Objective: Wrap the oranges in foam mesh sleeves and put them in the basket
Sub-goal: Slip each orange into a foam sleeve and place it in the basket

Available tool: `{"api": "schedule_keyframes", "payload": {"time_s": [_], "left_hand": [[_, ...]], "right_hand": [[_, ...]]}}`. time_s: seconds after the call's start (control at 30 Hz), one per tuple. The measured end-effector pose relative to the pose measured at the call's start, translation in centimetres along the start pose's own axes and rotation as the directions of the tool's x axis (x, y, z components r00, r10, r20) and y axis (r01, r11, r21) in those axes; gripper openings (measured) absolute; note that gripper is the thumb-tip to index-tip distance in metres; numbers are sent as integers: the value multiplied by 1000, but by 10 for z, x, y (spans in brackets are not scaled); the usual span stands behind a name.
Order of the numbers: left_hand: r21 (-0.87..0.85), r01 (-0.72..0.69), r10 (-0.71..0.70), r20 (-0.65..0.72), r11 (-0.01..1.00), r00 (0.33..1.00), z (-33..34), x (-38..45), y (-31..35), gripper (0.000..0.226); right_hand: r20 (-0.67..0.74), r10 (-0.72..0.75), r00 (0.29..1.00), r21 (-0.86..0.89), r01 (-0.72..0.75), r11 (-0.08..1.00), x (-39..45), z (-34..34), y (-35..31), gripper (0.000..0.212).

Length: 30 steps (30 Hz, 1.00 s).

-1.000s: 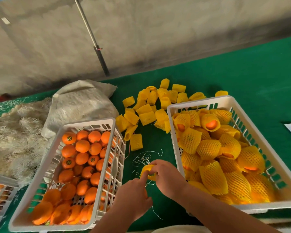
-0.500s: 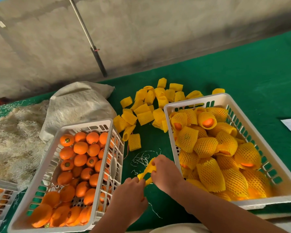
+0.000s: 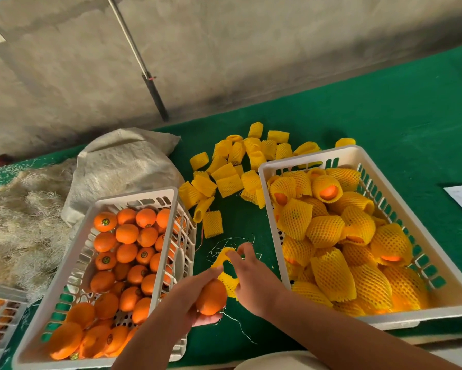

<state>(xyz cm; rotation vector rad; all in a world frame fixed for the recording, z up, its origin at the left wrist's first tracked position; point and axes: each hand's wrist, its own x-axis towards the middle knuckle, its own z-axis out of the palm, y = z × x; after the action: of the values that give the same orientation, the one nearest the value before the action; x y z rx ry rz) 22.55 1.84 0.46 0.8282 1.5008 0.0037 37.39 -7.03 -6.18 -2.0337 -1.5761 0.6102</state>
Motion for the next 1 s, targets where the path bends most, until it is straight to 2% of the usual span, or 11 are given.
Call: {"api": "schedule_keyframes", "payload": {"time_s": [0.07,0.2,0.3,0.47,0.53,0.63,0.7,0.8,0.87,1.0], "left_hand": [[-149,-2,13,73,989,997,-1,1,-4,78],[-260,-26,83,213,965,974,0,0,-9,77],[-217,-82,125,193,973,973,1,-2,-12,70],[-58,-279,280,2,958,960,3,1,-22,55],[9,-371,370,-96,929,924,5,3,-26,49],[157,-491,515,-200,857,833,6,3,-29,43],[194,-506,538,-182,840,823,4,1,-29,51],[45,-440,441,-15,897,897,0,-2,-27,62],[6,-420,419,54,908,906,-7,-4,-24,61],[143,-492,491,40,859,870,-14,-8,-22,50]], "right_hand": [[3,-26,1000,15,26,1000,-2,0,-2,78],[25,-55,998,53,53,997,-6,-2,-7,83],[41,-72,997,70,69,995,-8,-2,-8,85],[-12,-116,993,125,116,985,-8,-3,-16,78],[-19,-154,988,140,155,978,-9,-1,-26,76],[-17,-208,978,152,208,966,-11,2,-36,74],[-25,-208,978,161,209,965,-11,0,-37,73],[-40,-181,983,162,185,969,-11,-3,-33,75],[-38,-176,984,163,180,970,-14,-4,-32,76],[-52,-157,986,172,164,971,-16,-9,-34,74]]}}
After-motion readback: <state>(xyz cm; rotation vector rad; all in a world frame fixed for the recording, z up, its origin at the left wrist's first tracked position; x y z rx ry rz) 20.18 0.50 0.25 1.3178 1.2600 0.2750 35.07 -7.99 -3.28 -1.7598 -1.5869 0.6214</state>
